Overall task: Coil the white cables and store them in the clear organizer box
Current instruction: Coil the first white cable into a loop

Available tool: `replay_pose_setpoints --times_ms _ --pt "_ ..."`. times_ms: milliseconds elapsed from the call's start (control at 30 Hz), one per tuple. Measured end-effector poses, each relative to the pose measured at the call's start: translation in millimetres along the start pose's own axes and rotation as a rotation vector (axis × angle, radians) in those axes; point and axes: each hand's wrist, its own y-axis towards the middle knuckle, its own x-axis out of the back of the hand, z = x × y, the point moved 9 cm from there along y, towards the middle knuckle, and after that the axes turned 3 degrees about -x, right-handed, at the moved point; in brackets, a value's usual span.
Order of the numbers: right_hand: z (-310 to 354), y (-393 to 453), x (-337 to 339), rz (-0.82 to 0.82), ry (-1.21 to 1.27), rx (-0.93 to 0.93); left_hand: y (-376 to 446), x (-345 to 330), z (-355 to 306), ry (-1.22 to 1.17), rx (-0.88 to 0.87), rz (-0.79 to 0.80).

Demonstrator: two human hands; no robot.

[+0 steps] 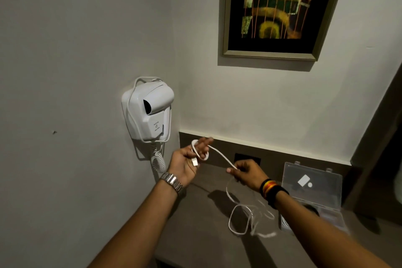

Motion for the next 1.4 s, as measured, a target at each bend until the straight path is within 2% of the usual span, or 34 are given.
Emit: replay_pose_setpoints --times_ms 167,233,333,400,467,533,567,600,667,733,800,867,933,1000,1067,1133,1200,1233,1333,1400 --pt "-18.3 -9.7 -26.8 0.045 0.104 -0.029 20.7 29.7 -38.1 -0.182 -0.223 -0.226" --pt "-7.0 -11.0 -33.0 0.062 0.008 0.040 26.5 44.8 -43.9 -0.131 -0.304 -0.332" --pt "15.0 -15.6 -37.8 0.070 -0.220 0.163 34.3 58.7 -47.0 0.127 -0.370 -0.447" --pt "24.1 -17.3 -27.3 0.029 -0.267 0.196 34.9 65.0 -43.4 0.419 -0.365 -0.467" --pt "28.9 -16.6 -6.2 -0.049 -0.231 0.204 29.5 65.3 -42.0 1.005 -0.403 -0.426" --pt "28.6 -12.1 18.7 -0.132 -0.141 0.175 28.9 59.7 -30.1 1.655 -0.384 -0.281" --pt "27.6 -8.4 29.8 -0.168 -0.090 0.154 28.1 59.3 -21.9 1.872 -0.353 -0.203" --pt "25.8 -4.2 39.3 -0.201 -0.046 0.132 27.7 59.2 -13.6 1.988 -0.320 -0.137" --pt "23.1 5.4 51.9 -0.265 -0.022 0.105 26.3 58.2 6.1 1.932 -0.223 -0.038" --pt "22.6 15.4 57.3 -0.326 -0.057 0.097 29.3 57.2 32.5 1.625 -0.007 0.033" --pt "19.9 24.9 57.2 -0.372 -0.067 0.084 28.8 49.8 59.0 1.328 0.282 0.114" --pt "13.0 32.6 54.9 -0.419 -0.040 0.051 22.0 31.5 71.9 1.085 0.438 0.204" --pt "-0.6 36.9 49.8 -0.452 0.031 -0.014 20.5 18.1 67.3 0.792 0.403 0.187" --pt "-15.3 39.3 36.1 -0.412 0.105 -0.074 23.4 15.2 54.2 0.444 0.284 0.110" --pt "-24.0 38.0 11.1 -0.278 0.111 -0.094 33.3 19.5 38.5 0.115 0.159 0.019" --pt "-25.5 30.2 -18.1 -0.115 0.054 -0.086 43.0 25.7 24.5 -0.060 0.064 -0.070" --pt "-19.8 17.3 -42.1 0.031 -0.044 -0.043 51.3 30.2 13.6 -0.029 -0.019 -0.130" --pt "-14.1 9.9 -48.7 0.078 -0.108 -0.004 55.3 32.6 10.8 0.069 -0.044 -0.160" --pt "14.3 -3.3 -39.8 0.104 -0.299 0.141 64.1 36.8 12.3 0.568 -0.006 -0.251" --pt "37.4 -4.1 -16.3 0.068 -0.391 0.205 61.9 35.7 21.7 0.886 0.058 -0.215"
